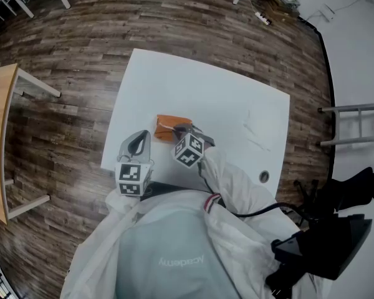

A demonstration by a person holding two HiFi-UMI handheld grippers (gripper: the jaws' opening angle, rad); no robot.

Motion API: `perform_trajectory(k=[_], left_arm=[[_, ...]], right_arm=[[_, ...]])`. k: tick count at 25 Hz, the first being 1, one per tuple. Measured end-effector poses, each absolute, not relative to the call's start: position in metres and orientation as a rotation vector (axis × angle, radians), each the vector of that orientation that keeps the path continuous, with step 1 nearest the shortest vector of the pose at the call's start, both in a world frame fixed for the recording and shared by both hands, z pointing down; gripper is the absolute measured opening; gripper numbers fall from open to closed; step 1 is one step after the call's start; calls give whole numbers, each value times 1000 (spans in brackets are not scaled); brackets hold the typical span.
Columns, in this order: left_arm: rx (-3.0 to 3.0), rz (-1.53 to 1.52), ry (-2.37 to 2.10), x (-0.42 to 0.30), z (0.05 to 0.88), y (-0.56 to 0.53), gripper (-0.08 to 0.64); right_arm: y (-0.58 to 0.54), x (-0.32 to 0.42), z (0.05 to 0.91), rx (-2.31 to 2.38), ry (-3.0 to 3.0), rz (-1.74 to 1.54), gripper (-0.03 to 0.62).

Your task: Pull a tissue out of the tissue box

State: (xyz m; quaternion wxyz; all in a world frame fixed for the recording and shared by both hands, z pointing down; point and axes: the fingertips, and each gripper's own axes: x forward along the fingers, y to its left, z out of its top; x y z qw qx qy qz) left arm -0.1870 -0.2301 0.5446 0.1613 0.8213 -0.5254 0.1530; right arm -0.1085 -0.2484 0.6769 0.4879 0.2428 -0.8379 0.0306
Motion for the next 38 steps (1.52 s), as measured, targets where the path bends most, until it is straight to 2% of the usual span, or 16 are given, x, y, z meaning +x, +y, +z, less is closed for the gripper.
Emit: perform_trajectory(k=[14,27,38], left_arm=[[2344,478,-1428,-176,563,-229,0],[2359,529,-1290,-136,610,-230,0],[2380,518,-1235,-116,635,-239,0]], right_arm=[[-249,-106,673,598,-2034,64,5],[-250,-99,656,646,-2054,79,5],[-245,-96,640,722,-2116,293,5]])
